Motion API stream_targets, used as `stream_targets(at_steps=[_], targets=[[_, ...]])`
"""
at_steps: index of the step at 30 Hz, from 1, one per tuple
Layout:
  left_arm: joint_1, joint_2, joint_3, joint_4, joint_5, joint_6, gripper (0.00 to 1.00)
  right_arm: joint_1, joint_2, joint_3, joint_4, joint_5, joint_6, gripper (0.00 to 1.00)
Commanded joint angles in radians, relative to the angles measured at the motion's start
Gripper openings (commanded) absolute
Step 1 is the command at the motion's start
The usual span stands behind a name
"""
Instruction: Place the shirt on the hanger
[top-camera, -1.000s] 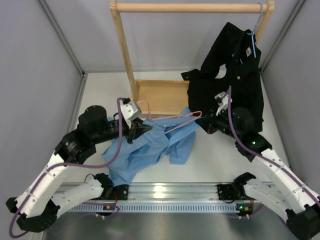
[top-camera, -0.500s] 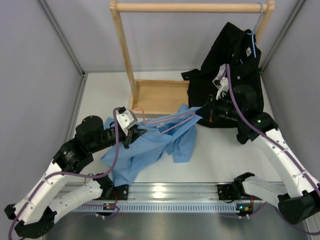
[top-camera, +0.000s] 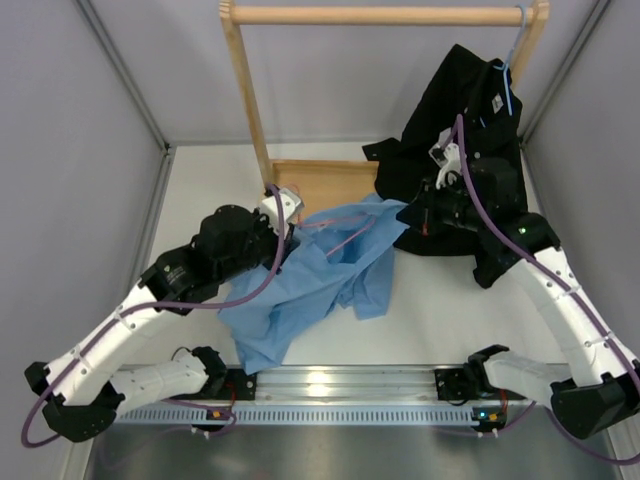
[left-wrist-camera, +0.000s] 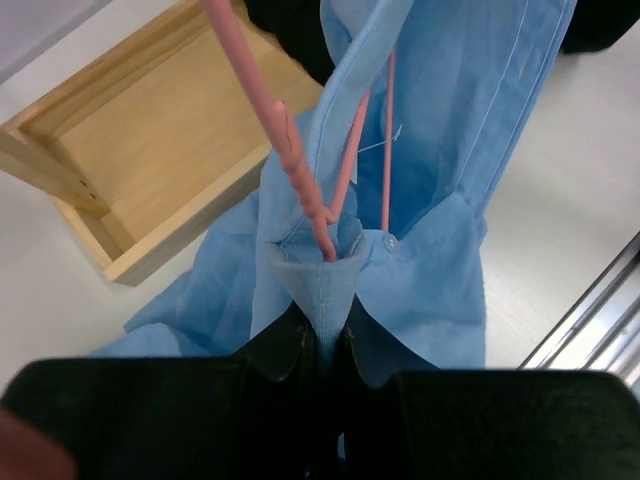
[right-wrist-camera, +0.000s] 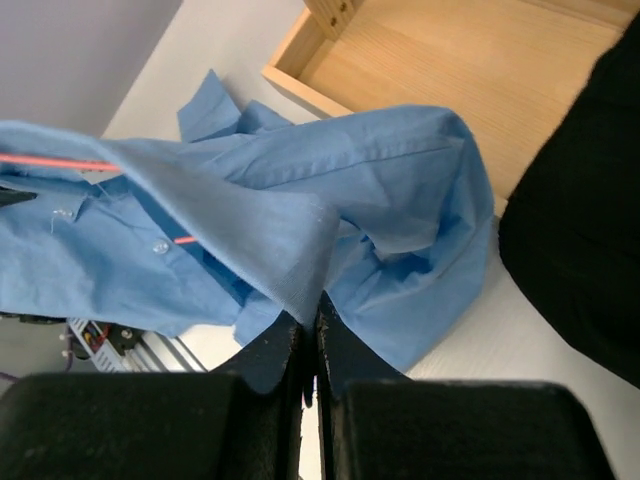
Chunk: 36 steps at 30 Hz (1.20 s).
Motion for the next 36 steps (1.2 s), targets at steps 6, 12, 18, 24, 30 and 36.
stream_targets(at_steps=[6, 12, 18, 24, 30, 36], targets=[[-0.003, -0.024, 0.049, 0.319, 0.146, -0.284, 0.0, 0.25, -0.077, -0.145, 0.259, -0.023, 0.162, 0.0], [-0.002, 0.005, 0.025, 0.502, 0.135, -0.258, 0.0, 0.37, -0.114, -0.308, 0.501, 0.039, 0.297, 0.0], [-0.002, 0.021, 0.057, 0.495, 0.241, -0.177, 0.0, 0.37, -0.218, -0.302, 0.432, 0.227, 0.266, 0.48], [-0.002, -0.045, -0.073, 0.536, 0.237, -0.114, 0.0, 0.367, -0.457, -0.334, 0.187, 0.359, 0.165, 0.78], [-0.002, -0.004, -0.103, 0.564, 0.622, -0.082, 0.0, 0.364, -0.568, -0.224, 0.008, 0.289, 0.029, 0.83], [-0.006, 0.109, -0.049, 0.593, 1.025, -0.112, 0.0, 0.364, -0.427, -0.022, -0.02, 0.007, -0.115, 0.81]])
